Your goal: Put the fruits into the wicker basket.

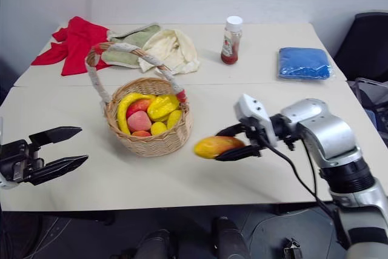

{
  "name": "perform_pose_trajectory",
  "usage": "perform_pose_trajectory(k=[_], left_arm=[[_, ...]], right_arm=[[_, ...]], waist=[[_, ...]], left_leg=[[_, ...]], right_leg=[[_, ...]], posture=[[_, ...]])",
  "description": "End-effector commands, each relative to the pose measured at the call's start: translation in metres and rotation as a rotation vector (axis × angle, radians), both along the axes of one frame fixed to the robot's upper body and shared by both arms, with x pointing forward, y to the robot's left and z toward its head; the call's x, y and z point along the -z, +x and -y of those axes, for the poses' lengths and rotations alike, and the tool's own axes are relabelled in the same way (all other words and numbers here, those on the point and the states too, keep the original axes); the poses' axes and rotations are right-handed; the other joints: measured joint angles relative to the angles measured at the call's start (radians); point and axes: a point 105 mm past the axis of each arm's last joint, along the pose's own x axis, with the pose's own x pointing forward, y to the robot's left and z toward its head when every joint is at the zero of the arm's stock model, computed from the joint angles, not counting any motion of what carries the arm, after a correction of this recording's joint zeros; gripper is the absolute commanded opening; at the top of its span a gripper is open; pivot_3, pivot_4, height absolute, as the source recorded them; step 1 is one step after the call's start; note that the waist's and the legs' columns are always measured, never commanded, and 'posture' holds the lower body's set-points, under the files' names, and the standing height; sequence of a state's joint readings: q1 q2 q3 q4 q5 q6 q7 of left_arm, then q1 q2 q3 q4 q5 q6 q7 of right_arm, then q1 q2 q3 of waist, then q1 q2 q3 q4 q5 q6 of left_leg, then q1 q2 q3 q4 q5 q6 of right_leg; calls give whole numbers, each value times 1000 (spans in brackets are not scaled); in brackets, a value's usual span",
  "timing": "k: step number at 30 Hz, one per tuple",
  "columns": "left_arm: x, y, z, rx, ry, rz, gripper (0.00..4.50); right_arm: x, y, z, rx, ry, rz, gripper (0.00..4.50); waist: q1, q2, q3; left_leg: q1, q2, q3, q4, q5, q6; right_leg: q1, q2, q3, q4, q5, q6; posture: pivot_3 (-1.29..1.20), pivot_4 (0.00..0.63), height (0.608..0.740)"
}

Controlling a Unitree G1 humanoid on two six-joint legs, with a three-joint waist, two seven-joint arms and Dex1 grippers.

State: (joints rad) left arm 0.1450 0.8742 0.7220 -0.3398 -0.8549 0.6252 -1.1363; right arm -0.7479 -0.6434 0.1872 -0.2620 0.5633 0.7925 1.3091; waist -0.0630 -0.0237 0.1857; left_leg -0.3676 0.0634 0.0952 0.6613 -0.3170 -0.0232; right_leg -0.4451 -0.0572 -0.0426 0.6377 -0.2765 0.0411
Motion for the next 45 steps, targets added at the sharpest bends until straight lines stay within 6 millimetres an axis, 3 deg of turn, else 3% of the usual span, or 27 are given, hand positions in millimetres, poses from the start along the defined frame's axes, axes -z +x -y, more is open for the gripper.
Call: perform_pose_trajectory(k=[1,4,8,11,14,16,18,20,22,25,30,33,36,41,45], left_arm=[[1,-2,-4,-17,-8,15,4500],[4,-3,-7,-37,-30,5,4500],[7,-1,-9,-69,-49,7,4500],[10,0,-8,-74,-56,8,4500],[11,4,-5,-68,-61,15,4500],[9,6,-3,-61,-65,23,4500],[9,7,-3,-58,-67,26,4500],[9,7,-2,-56,-66,27,4500],[8,8,-2,-60,-65,36,4500],[5,8,-2,-54,-71,43,4500],[2,9,0,-43,-69,52,4500],[1,12,2,-38,-61,54,4500],[-3,16,3,-38,-60,66,4500],[-7,17,3,-41,-67,79,4500],[-9,18,5,-47,-67,98,4500]], right_arm=[[-24,0,-41,62,110,57,2454],[-27,14,-77,179,171,50,2454],[-22,39,-96,349,172,122,2454],[-20,48,-102,394,194,171,3462],[-21,44,-105,361,223,182,4474],[-26,28,-101,268,260,96,4474],[-34,4,-83,123,293,-92,4474],[-39,-25,-63,-56,289,-186,4474],[-26,-39,-29,-112,179,-250,4474],[-17,-14,-1,48,163,-200,4474],[-31,54,14,282,245,78,4474],[-32,83,4,319,246,116,4474],[-30,96,-17,291,249,119,4474],[-28,88,-49,154,249,120,3232],[-27,89,-49,151,261,132,1805]], waist=[[4,0,0],[6,0,0],[12,0,0],[10,-2,-1],[10,-2,-1],[9,-2,-1],[9,-2,-1],[12,-2,-1],[18,-2,-1],[27,-3,-1],[6,-1,-1],[6,-1,-1],[6,-1,-1],[7,-1,0],[8,-1,0]], left_leg=[[0,1,-1,0,0,-1],[-1,2,-4,0,1,-5],[-4,0,-4,0,1,-4],[-4,-1,-3,1,1,-2],[-4,-1,-3,1,0,-2],[-4,0,-3,1,0,-2],[-4,0,-4,1,0,-2],[-4,0,-4,1,0,-2],[-4,0,-5,1,-1,0],[-3,0,-5,1,-1,1],[-1,1,-2,1,-1,0],[-2,1,-1,1,-1,-1],[-2,4,-1,1,-1,-3],[-3,9,0,1,-2,-5],[-4,8,0,1,-2,-5]], right_leg=[[0,0,-1,1,-1,-2],[-2,1,-3,4,-3,-6],[-3,-2,-5,4,-3,-6],[-3,-4,-4,4,-3,-5],[-3,-3,-5,4,-3,-5],[-3,-3,-5,4,-3,-5],[-3,-2,-5,4,-3,-5],[-3,-2,-5,4,-3,-5],[0,-3,-6,1,-3,-5],[1,-3,-6,-2,-2,-4],[0,3,-4,0,-2,-3],[-1,7,-3,0,-2,-4],[-2,10,-2,0,-2,-5],[-2,9,-2,0,-3,-6],[-2,6,-2,1,-3,-5]], posture=[[0,150,740],[0,150,740],[0,150,740],[0,150,740],[0,150,740],[0,150,740],[0,150,740],[0,150,740],[0,150,740],[0,150,740],[0,150,740],[0,150,740],[0,150,740],[0,150,740],[0,150,740]])
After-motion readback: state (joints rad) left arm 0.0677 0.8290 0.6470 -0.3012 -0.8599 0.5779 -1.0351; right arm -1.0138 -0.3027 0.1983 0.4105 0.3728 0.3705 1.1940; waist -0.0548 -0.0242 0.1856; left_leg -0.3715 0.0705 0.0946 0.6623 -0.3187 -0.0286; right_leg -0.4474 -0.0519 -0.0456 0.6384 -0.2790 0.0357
